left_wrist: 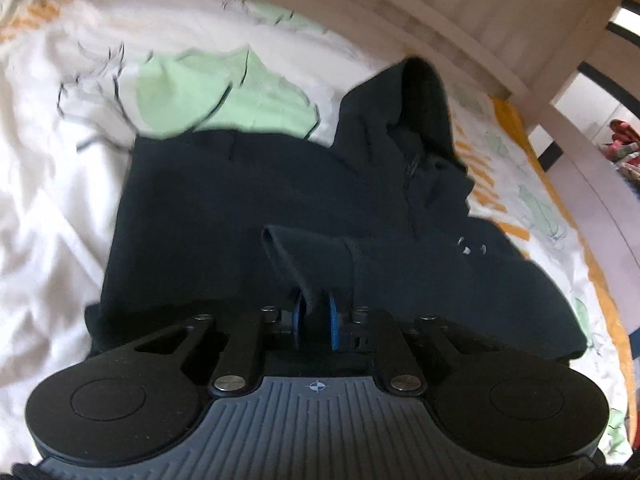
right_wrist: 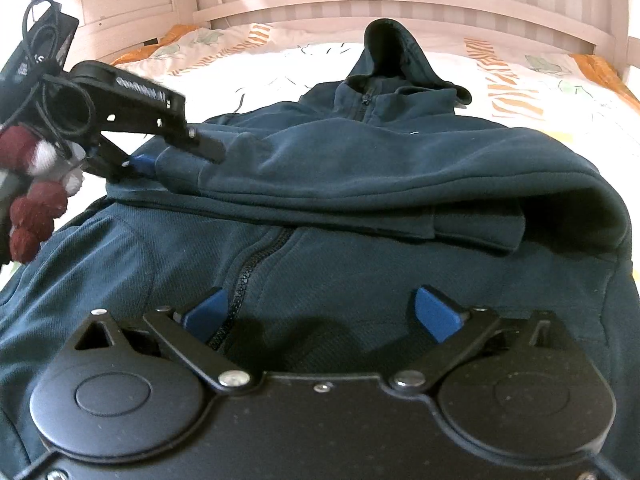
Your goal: Fold large clothes
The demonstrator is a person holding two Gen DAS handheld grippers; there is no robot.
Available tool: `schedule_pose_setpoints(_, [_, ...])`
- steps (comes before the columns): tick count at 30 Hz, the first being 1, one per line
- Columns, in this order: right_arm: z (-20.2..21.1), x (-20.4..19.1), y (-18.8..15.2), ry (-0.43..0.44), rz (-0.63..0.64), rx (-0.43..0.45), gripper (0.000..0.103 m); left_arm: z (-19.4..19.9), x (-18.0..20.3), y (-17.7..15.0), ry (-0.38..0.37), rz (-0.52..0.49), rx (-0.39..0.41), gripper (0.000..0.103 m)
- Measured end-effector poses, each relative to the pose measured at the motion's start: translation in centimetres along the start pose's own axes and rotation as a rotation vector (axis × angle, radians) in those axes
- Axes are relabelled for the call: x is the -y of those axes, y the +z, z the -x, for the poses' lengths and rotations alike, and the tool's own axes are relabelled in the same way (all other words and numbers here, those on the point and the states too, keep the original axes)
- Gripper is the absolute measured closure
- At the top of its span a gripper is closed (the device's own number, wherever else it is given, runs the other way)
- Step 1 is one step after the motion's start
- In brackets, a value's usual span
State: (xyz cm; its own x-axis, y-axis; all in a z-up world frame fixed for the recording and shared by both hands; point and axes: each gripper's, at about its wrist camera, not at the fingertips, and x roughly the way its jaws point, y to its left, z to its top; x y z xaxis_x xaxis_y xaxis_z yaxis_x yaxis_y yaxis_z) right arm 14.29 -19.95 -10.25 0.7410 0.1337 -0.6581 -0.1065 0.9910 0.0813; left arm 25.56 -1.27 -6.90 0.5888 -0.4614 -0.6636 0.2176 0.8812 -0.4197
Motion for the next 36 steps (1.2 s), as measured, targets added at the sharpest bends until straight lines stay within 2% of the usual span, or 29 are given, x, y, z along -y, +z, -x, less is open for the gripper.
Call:
schedule_pose_setpoints(4, [0.0, 0.0, 0.0, 0.003, -0.003, 0.001, 0.003, 3.8, 0.4, 1.8, -0.026, -0.003, 0.138, 0.092])
schedule_pose_setpoints(7, [0.0, 0.0, 0.0, 0.005, -0.005, 0.001, 0.003, 5.3, -0.4, 3.6, -0.012, -0.004, 0.166, 0.091])
schedule_pose_setpoints(10, [0.1, 0.1, 0.1, 0.006, -0.006, 0.0, 0.003, 5.2, -1.5, 3.7, 0.022, -0.013, 0.155, 0.091])
schedule_pose_setpoints(14, [0.7, 0.2, 0.6, 0.001, -0.021, 0.009, 0.003, 3.7, -2.6, 2.5, 0.042, 0.007, 0.094, 0.091])
schedule_pose_setpoints(21, [2.9, 2.6, 3.0, -0.077, -0.108, 0.175, 0.003, 2.8, -3.1, 1.7, 0.064, -0.013, 0.083, 0.089])
schedule_pose_setpoints(24, [2.8, 4.3, 4.1, -0.118, -0.154, 0.215, 0.003, 2.7, -3.3, 1.5, 0.072, -0.015, 0.083, 0.088])
schedule_pose_setpoints(27, [1.8, 6.0, 4.5, -0.153, -0.197, 0.204, 0.003, 2.2, -3.4, 1.0, 0.105, -0.024, 0.077, 0.084])
schedule_pose_setpoints(31, [-0.3, 8.4, 3.8, -0.18, -0.261, 0.128, 0.003, 1.1, -3.7, -0.2, 0.151, -0.059, 0.059, 0.072])
schedule_pose_setpoints(36, [-1.7, 9.1, 2.7, -0.162, -0.299, 0.074, 0.001, 0.2, -2.6, -1.6, 0.207, -0.181, 0.097, 0.067])
